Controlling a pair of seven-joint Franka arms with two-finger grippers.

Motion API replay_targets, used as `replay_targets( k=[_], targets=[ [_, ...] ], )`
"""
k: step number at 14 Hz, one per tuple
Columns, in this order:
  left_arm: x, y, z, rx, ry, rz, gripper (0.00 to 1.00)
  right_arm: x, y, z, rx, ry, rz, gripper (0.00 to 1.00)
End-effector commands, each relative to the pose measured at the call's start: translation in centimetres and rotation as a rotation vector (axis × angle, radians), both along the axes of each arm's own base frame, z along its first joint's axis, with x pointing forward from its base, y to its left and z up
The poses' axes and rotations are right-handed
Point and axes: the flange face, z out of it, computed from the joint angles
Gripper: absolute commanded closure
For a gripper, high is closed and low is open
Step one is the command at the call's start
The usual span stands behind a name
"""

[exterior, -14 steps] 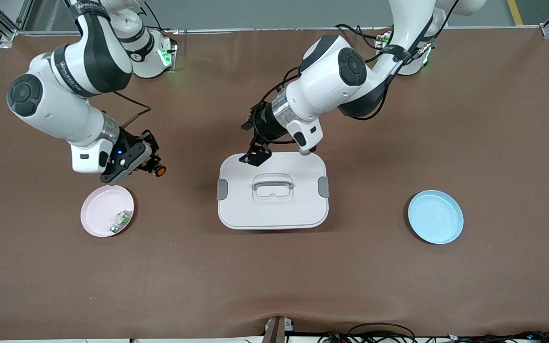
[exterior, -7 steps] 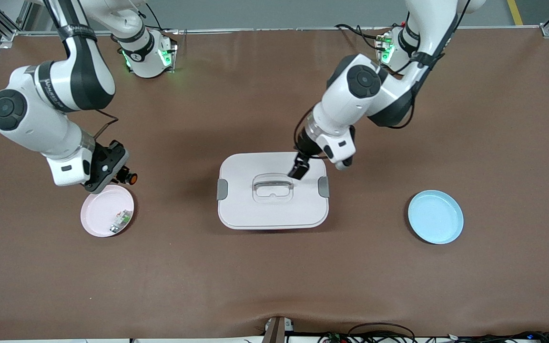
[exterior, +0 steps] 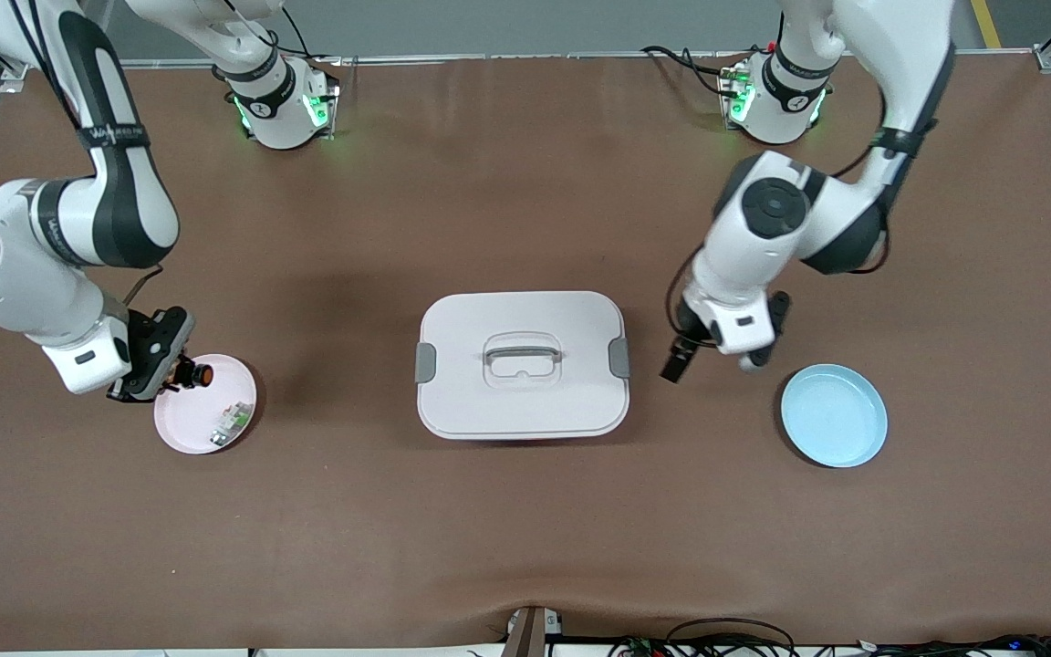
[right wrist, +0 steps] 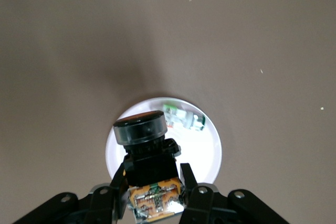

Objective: Transfer orange switch to right arm and place
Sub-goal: 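Move the switch over the white plate while the left gripper withdraws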

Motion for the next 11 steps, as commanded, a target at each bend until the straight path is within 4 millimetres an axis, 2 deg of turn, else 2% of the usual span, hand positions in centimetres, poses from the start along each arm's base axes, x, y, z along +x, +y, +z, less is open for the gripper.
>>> replay_targets(
  k=[1,3,5,8,11],
  targets=[
    [1.3,5.9,0.8,0.062,-0.052,-0.144,0.00,-0.6,-1.7,-2.8,-0.017,-0.024,0.049,1.00],
    [2.9,10.4,0.9,0.082,-0.081,-0.195,0.00,-0.7,-2.1,-4.8,-0.021,-0.039,0.051,1.00],
    [3.7,13.6,1.1,0.102,-0.093,-0.246,0.00,-0.8,-2.7,-6.6,-0.023,-0.037,0.042,1.00],
    [4.5,17.5,1.8,0.131,-0.105,-0.306,0.00,-1.6,-4.4,-9.4,-0.027,-0.055,0.013,1.00],
    [4.9,21.3,2.6,0.162,-0.113,-0.422,0.00,-2.2,-4.9,-11.0,-0.034,-0.070,0.019,1.00]
  ],
)
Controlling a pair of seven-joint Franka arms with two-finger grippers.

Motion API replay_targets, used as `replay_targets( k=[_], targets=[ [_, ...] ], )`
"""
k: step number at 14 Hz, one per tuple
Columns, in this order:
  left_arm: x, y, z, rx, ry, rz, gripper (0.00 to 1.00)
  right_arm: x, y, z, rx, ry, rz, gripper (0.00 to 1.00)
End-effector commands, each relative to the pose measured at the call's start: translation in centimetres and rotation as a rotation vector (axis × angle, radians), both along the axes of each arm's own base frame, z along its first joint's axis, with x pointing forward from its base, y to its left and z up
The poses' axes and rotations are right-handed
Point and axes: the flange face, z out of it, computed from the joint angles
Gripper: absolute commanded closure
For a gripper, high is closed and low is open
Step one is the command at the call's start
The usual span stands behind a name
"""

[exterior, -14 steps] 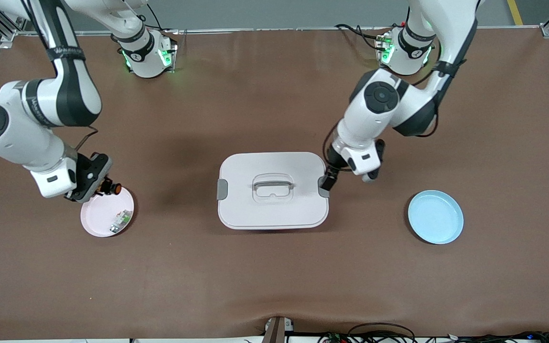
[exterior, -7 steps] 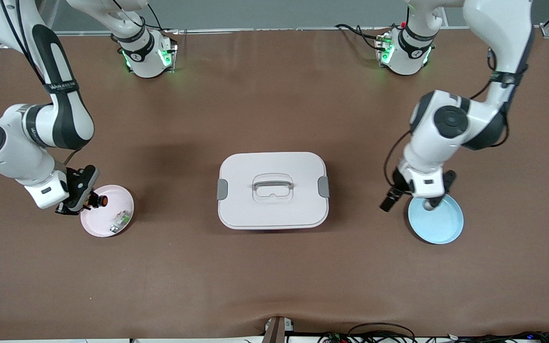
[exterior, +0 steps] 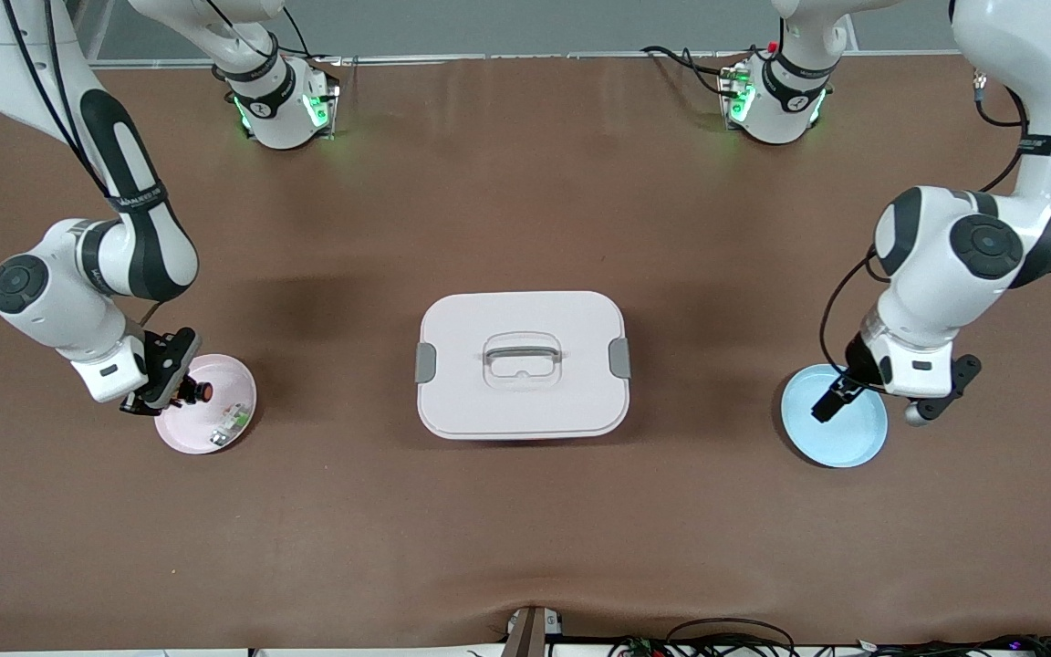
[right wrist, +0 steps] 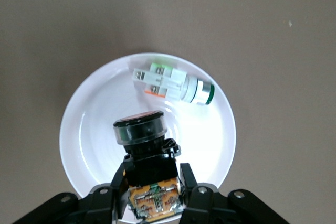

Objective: Transfer orange switch to right arm and place
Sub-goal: 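Move the switch over the white plate while the left gripper withdraws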

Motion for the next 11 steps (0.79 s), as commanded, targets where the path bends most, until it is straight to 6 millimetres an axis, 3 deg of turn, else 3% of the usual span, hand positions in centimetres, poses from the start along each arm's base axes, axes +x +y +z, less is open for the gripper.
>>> replay_targets(
  k=[1,5,7,11],
  targets=[
    [-0.3,2.9,1.5,0.051,-0.016,-0.134,0.00,-0.5,-1.3,-0.8,-0.007,-0.009,0.022,1.00],
    [0.4,6.5,4.3,0.108,0.037,-0.360,0.00,-0.6,-2.1,-2.2,-0.014,-0.019,0.033,1.00],
    [1.0,7.6,6.9,0.132,0.087,-0.480,0.00,-0.7,-2.1,-3.1,-0.012,-0.014,0.031,1.00],
    [1.8,10.1,15.2,0.114,0.190,-0.587,0.00,-1.3,-2.2,-5.3,0.004,-0.007,0.014,1.00]
  ],
)
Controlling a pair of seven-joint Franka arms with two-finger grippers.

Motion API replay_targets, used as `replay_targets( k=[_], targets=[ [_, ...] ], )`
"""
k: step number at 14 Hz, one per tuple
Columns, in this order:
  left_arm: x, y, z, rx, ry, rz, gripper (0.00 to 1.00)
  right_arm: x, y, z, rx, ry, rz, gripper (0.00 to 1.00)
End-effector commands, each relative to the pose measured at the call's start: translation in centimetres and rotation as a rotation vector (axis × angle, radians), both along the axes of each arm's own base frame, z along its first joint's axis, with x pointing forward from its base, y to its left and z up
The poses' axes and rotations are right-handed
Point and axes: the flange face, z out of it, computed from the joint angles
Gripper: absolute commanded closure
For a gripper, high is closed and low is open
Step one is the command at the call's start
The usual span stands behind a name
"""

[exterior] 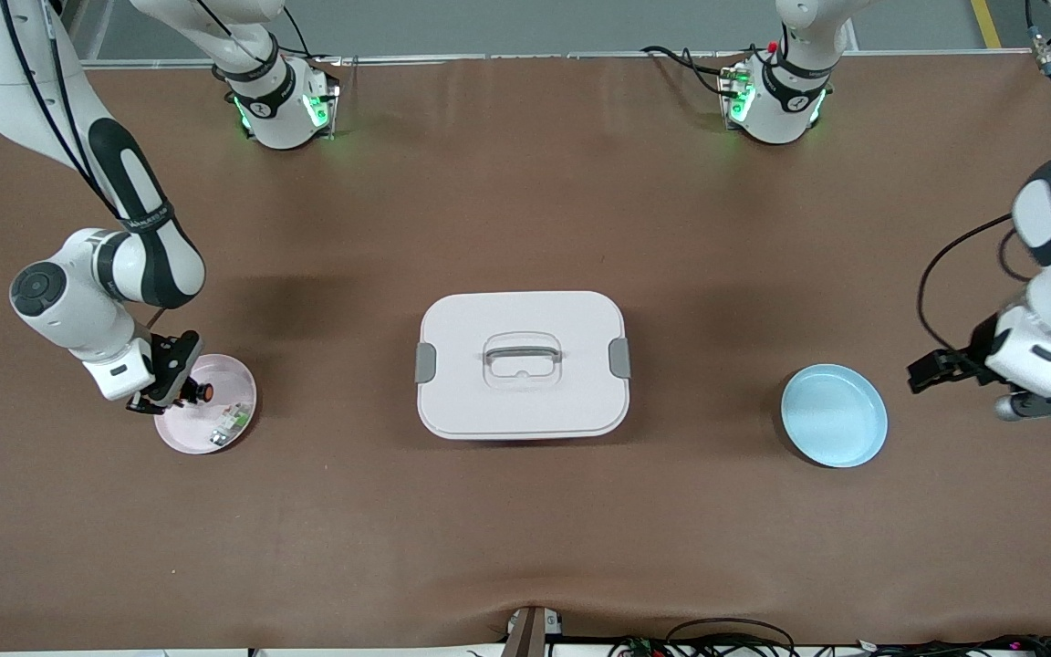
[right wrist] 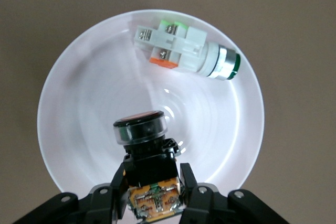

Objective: Transfer orange switch to right arm and place
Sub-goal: 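Move the switch over the white plate while the left gripper withdraws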

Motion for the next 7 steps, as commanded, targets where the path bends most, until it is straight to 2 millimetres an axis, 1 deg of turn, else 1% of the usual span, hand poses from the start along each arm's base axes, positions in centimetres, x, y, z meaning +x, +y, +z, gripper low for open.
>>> replay_targets(
  k=[1,3,4,6,7],
  targets=[
    [0.0,0.9,6.1,-0.020,0.062,-0.027,0.00,-0.3,0.2,-1.1,0.025,-0.001,0.006,1.00],
    [-0.7,1.1,9.0,-0.017,0.105,-0.012,0.00,-0.4,0.4,-1.7,0.044,0.005,0.001,1.00],
    [-1.3,0.8,10.2,-0.018,0.133,-0.012,0.00,-0.5,0.2,-1.9,0.054,0.008,-0.007,1.00],
    [-2.3,0.5,11.7,-0.014,0.176,-0.013,0.00,-0.5,0.3,-2.2,0.068,0.010,-0.007,1.00],
    [-3.2,0.4,13.6,-0.001,0.161,-0.006,0.00,-0.5,0.2,-2.2,0.069,0.010,-0.009,1.00]
  ],
)
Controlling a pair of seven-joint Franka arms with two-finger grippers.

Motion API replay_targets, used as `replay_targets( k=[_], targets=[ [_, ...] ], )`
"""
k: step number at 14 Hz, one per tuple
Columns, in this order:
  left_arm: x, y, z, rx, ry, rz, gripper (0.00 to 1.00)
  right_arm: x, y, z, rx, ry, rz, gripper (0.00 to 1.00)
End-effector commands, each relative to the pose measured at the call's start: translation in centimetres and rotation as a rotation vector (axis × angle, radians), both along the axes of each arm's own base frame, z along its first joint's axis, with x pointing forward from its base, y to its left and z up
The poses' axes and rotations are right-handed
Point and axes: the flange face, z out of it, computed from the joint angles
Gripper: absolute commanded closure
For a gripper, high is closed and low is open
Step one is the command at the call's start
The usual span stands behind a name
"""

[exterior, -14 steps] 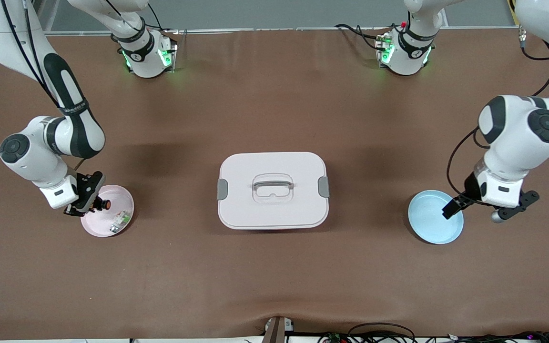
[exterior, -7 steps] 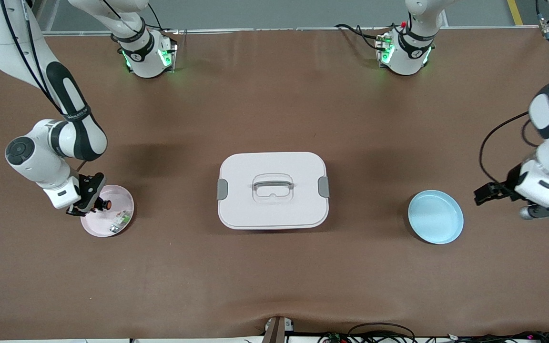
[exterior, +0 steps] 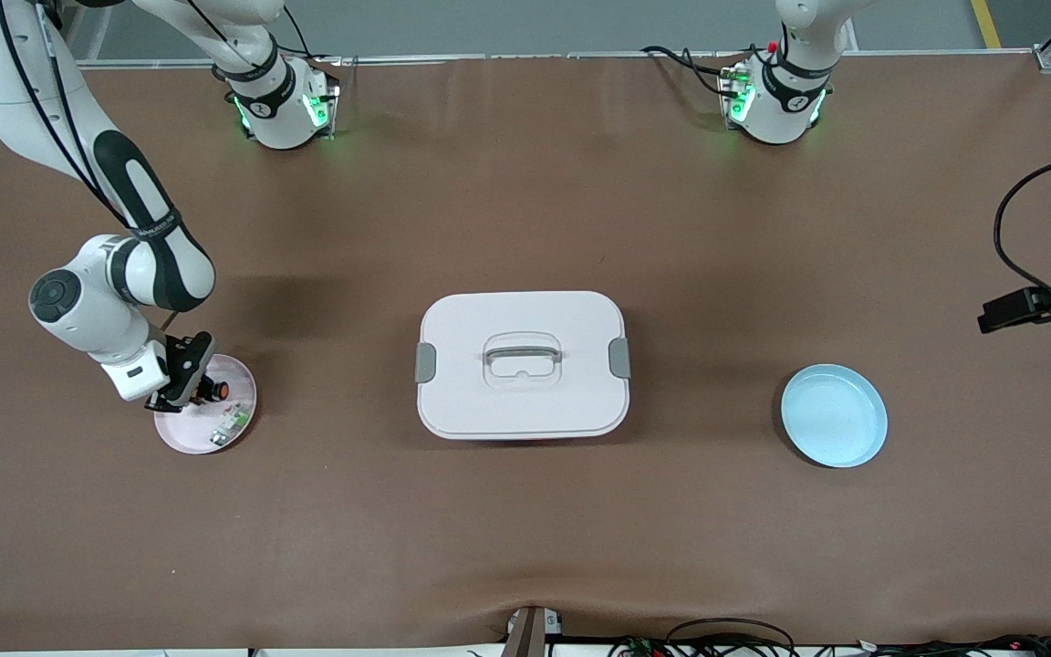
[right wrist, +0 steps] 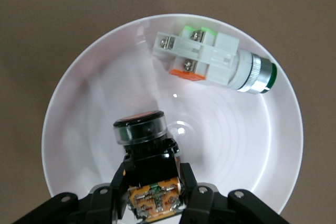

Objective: Transfer orange switch to right arm and place
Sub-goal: 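Lower the switch onto the white plate and open the right gripper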

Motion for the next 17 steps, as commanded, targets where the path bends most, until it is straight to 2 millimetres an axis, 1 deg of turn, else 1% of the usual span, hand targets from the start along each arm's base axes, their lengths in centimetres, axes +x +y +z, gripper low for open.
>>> replay_targets(
  k=[1,3,5,6,7,8,10,12,14,16,17],
  targets=[
    [-2.0,-0.6,4.5,0.014,-0.026,-0.016,0.00,-0.1,-0.3,-0.1,0.022,-0.011,-0.004,1.00],
    [-2.4,-0.8,5.2,0.024,-0.037,-0.021,0.00,-0.1,-0.3,-0.2,0.022,-0.009,-0.004,1.00],
    [-2.4,-1.0,5.1,0.022,-0.036,-0.024,0.00,-0.1,-0.4,-0.2,0.023,-0.009,-0.010,1.00],
    [-2.4,-1.5,5.3,0.019,-0.039,-0.031,0.00,0.0,-0.4,-0.2,0.024,-0.009,-0.021,0.37],
    [-2.6,-1.9,5.6,0.013,-0.045,-0.036,0.00,0.1,-0.6,0.0,0.023,-0.012,-0.018,0.00],
    [-2.9,-2.0,6.1,0.014,-0.053,-0.035,0.00,0.3,-0.5,0.1,0.023,-0.011,-0.016,0.00],
    [-2.9,-1.8,6.2,0.015,-0.054,-0.032,0.00,0.4,-0.7,0.4,0.023,-0.012,-0.020,0.00],
    [-2.8,-1.6,5.8,0.013,-0.048,-0.031,0.00,1.0,-0.7,1.4,0.032,0.022,-0.020,0.00],
    [-2.6,-1.7,5.5,0.011,-0.044,-0.031,0.00,1.7,-0.9,3.0,0.043,0.069,-0.021,0.00],
    [-2.5,-1.6,5.3,0.008,-0.046,-0.030,0.00,2.5,-2.2,5.7,0.055,0.105,-0.072,0.00],
    [-2.4,-2.0,5.2,0.008,-0.048,-0.036,0.00,2.9,-2.4,7.1,0.064,0.138,-0.119,0.00]
  ],
)
